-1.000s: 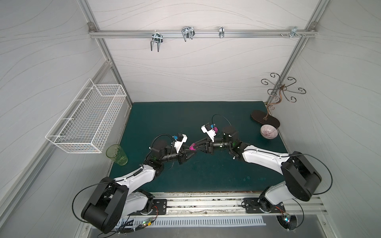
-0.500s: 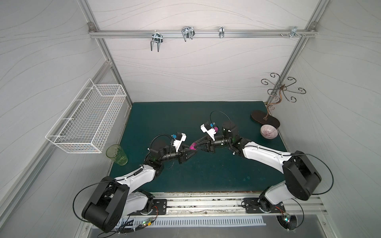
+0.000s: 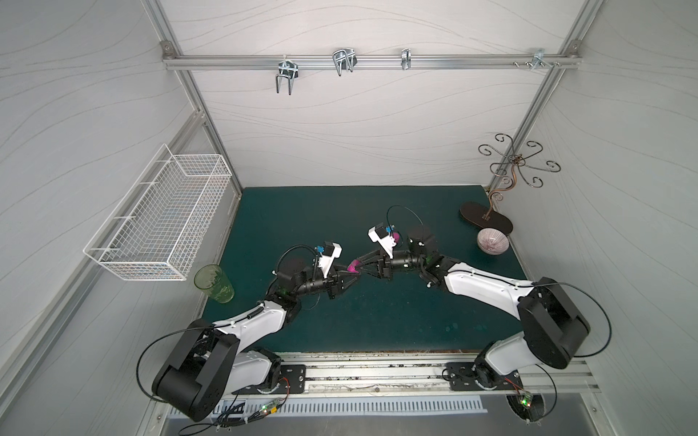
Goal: Close the paint jar lid
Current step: Close the lid on the paint jar.
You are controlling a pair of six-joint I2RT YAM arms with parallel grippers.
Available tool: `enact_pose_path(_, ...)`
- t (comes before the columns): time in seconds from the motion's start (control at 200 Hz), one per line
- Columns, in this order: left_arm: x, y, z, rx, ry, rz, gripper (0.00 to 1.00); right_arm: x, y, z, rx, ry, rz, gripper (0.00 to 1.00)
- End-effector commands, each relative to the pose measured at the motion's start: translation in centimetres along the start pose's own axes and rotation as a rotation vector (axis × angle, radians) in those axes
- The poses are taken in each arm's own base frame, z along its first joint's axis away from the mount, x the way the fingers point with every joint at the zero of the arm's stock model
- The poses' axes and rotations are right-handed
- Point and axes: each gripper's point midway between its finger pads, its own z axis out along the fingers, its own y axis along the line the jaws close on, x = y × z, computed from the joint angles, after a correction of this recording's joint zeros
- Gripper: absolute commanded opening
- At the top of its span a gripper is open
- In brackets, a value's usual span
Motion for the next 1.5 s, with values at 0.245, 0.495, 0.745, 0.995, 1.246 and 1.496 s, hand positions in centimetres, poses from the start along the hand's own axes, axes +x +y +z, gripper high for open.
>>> enact_pose_path(0.245,-13.2,-0.1,-1.0,-0.206,-0.371,0.354,0.09,8.4,3.3,4.0,0.082,0.206,0.366,0.27)
enact_pose_path(0.495,-13.4,-0.2,-1.4,-0.231,-0.379,0.372,0.08,10.0,2.6,5.4,0.206,0.218,0.496,0.31)
enact_pose_path(0.745,-11.9,-0.2,-1.4,-0.219,-0.344,0.369,0.08,7.0,4.1,4.7,0.217,0.204,0.472,0.36)
enact_pose_path(0.995,-8.7,0.9,-0.7,-0.211,-0.276,0.325,0.08,3.5,4.9,2.0,0.208,0.217,0.453,0.54)
enact_pose_path(1.246,-6.9,1.4,-0.3,-0.191,-0.245,0.289,0.08,0.7,5.0,-0.7,0.170,0.226,0.426,0.69)
enact_pose_path(1.496,-6.0,1.4,0.0,-0.162,-0.226,0.271,0.08,-1.5,4.8,-4.3,0.128,0.221,0.378,0.81)
